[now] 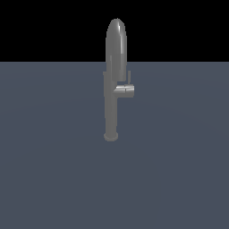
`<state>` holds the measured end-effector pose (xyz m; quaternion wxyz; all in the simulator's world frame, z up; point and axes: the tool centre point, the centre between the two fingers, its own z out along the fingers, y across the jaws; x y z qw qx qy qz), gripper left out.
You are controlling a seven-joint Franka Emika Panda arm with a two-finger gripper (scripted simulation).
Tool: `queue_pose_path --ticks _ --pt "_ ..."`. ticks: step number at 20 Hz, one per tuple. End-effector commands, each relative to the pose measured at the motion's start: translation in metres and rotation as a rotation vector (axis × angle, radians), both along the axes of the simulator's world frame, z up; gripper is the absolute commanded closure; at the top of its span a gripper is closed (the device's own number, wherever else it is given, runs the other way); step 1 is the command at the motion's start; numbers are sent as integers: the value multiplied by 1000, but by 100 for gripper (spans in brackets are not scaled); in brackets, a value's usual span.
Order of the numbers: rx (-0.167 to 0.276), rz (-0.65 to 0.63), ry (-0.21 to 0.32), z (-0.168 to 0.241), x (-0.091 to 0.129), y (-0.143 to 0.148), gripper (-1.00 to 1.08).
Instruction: Turn on the faucet by rotating a designated handle.
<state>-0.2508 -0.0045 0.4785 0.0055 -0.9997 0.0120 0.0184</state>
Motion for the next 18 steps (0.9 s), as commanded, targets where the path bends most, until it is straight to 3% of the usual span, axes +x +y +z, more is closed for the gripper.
queue_pose_path --ticks 1,8,18 --pt "13 -14 16 0 5 1 108" --pt "77 -80 89 -2 29 3 108" --pt "215 -223 247 -12 79 4 108"
